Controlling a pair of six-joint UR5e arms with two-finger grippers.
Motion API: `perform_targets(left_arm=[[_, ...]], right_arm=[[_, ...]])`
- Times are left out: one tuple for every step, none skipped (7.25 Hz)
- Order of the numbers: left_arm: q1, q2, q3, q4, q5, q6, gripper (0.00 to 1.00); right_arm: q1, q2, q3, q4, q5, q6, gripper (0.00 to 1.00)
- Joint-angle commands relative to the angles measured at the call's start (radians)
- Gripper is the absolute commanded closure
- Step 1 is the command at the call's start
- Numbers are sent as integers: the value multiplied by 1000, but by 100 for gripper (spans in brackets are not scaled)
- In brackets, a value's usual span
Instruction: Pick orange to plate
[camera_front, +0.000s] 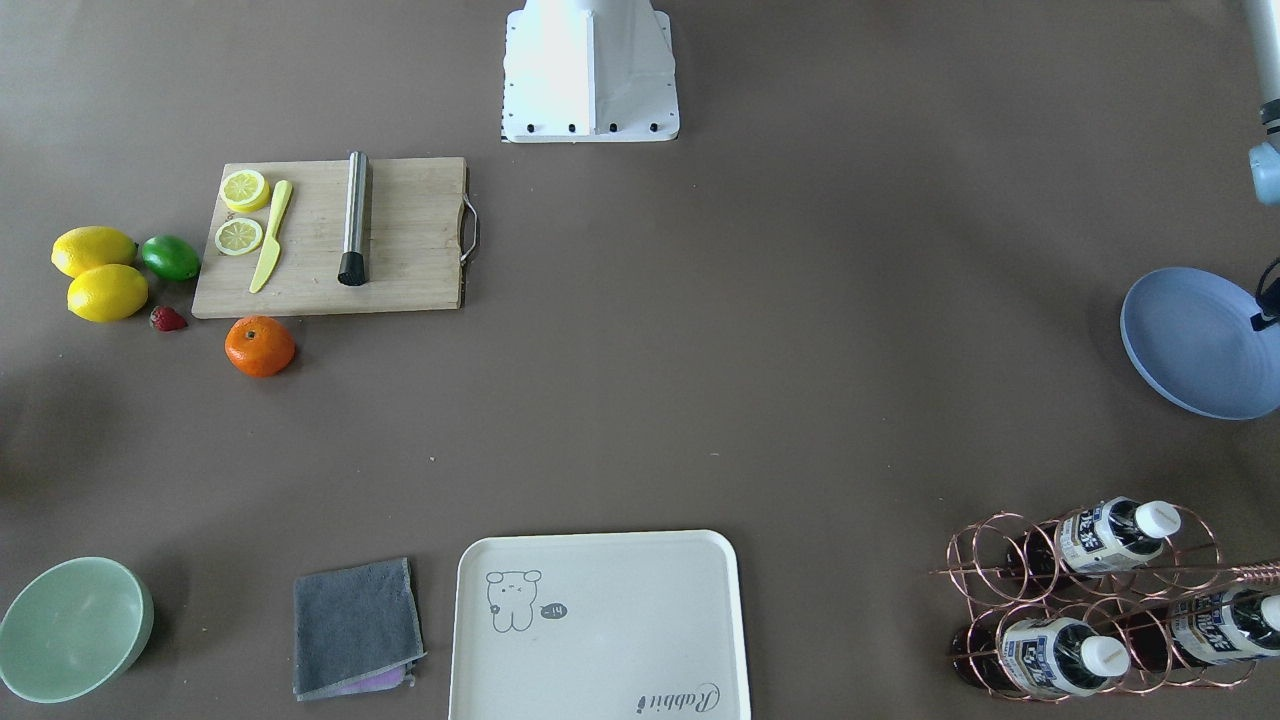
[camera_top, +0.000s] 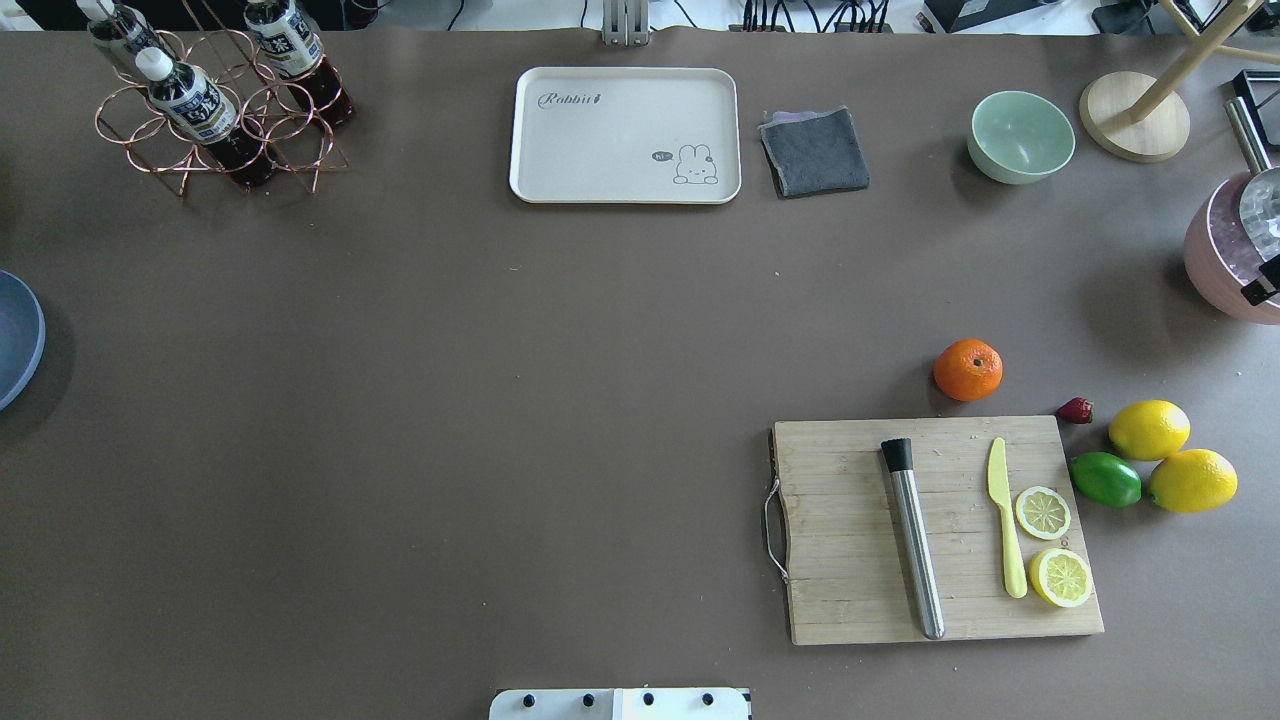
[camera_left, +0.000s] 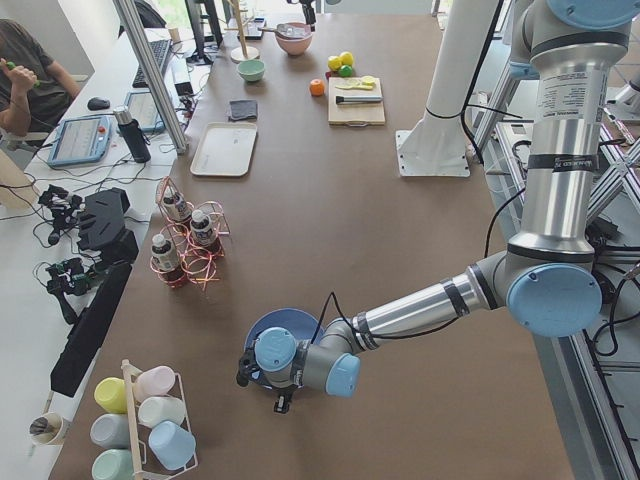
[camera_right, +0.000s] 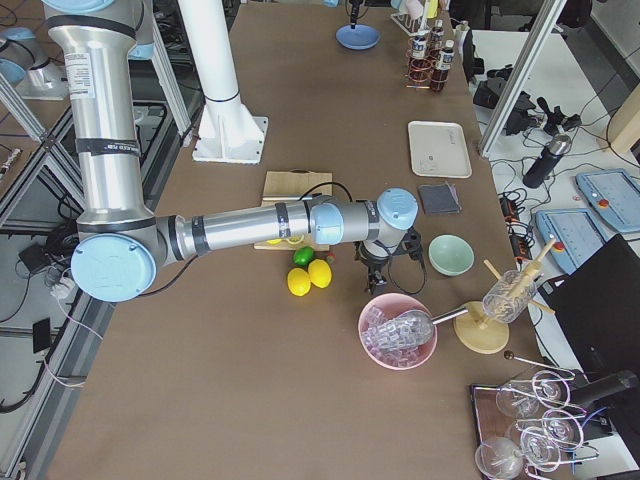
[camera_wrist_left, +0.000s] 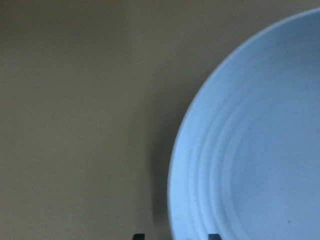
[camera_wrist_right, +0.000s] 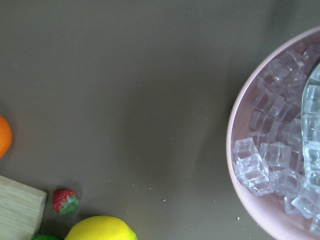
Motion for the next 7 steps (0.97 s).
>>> perform_targets(left_arm=[[0,0,-4,0,-2,-13,100],[0,0,-23,0,-5,-57,100],[0,0,-83,0,-9,-120,100],[2,0,-181,10,-38,-248,100],[14,-5,-259,7,-125,-415,100],[64,-2,-368,5,-144,-564,100],[146,0,-480,3,-132,-739,100]], right_arm=[[-2,15,-20,0,7,3,0],[-2,18,-13,11,18,53,0],[-18,57,1,14,18,128,0],[-59,92,25,14,16,205,0],[-111,135,58,14,15,321,0],[-173,160,102,16,10,435,0],[-233,188,119,16,-2,518,0]])
